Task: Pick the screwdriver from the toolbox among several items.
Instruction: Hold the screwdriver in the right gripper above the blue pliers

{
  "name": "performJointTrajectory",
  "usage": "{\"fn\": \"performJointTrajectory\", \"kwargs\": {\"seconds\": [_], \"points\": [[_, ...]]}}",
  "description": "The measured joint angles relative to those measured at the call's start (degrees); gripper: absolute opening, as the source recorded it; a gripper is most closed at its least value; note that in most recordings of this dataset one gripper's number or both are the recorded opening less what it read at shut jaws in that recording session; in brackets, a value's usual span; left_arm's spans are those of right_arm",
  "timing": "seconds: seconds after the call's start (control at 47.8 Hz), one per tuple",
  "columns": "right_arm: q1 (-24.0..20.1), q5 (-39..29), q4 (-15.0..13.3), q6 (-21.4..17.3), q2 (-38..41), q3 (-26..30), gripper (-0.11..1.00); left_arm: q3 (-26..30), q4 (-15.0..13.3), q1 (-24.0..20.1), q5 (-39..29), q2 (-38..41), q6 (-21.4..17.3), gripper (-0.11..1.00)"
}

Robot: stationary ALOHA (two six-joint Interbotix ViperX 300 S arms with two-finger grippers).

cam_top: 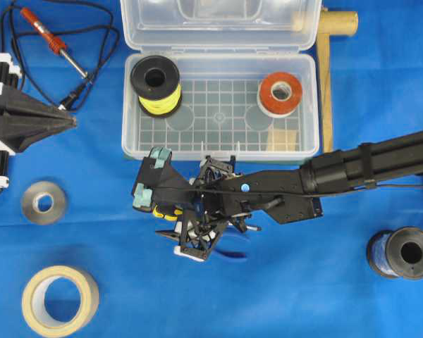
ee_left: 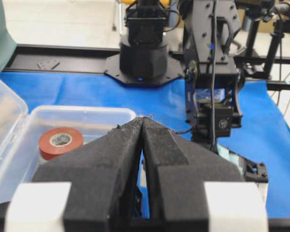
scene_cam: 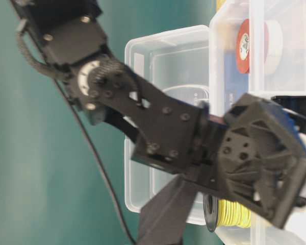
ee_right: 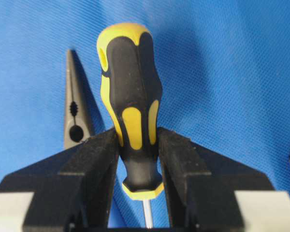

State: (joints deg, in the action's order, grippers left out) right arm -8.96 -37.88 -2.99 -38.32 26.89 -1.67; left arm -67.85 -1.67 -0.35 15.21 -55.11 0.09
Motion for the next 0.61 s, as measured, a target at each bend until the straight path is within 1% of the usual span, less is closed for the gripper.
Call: {"fn": "performJointTrajectory", "kwargs": {"seconds": [0.251, 0.293, 0.356, 0.418, 0.46, 0.481, 0.544, 0.607], "points": [[0.0, -0.1, 0.0, 0.0, 0.5, 0.1, 0.29, 0.0, 0.0, 0.0, -0.8, -0.3, 0.1, 0.00], [0.0, -0.5, -0.1, 0.0, 0.5, 0.1, 0.36, 0.0, 0.0, 0.0, -0.9, -0.4, 0.1, 0.00], [0.0, -1.7, 0.0, 0.0, 0.5, 0.1, 0.56, 0.0, 0.0, -0.1, -1.1, -0.7, 0.1, 0.00], [0.0, -2.7, -0.1, 0.4, 0.2, 0.1, 0.72, 0.0, -0.1, 0.0, -1.2, -0.8, 0.1, 0.00], [-0.1, -3.6, -0.3, 0.4, -0.6, 0.0, 0.79, 0.0, -0.1, 0.0, -1.3, -1.0, 0.1, 0.00], [-0.1, -4.0, -0.4, 0.5, -1.1, 0.0, 0.79, 0.0, 0.0, 0.0, -1.4, -1.1, 0.1, 0.00], [-0.1, -5.3, -1.5, 0.5, -3.7, -0.1, 0.74, 0.0, 0.0, 0.0, -1.7, -1.4, 0.1, 0.00], [-0.2, -6.8, -3.5, 0.2, -7.3, -0.8, 0.69, 0.1, 0.0, -0.1, -2.1, -1.6, 0.1, 0.00]]}}
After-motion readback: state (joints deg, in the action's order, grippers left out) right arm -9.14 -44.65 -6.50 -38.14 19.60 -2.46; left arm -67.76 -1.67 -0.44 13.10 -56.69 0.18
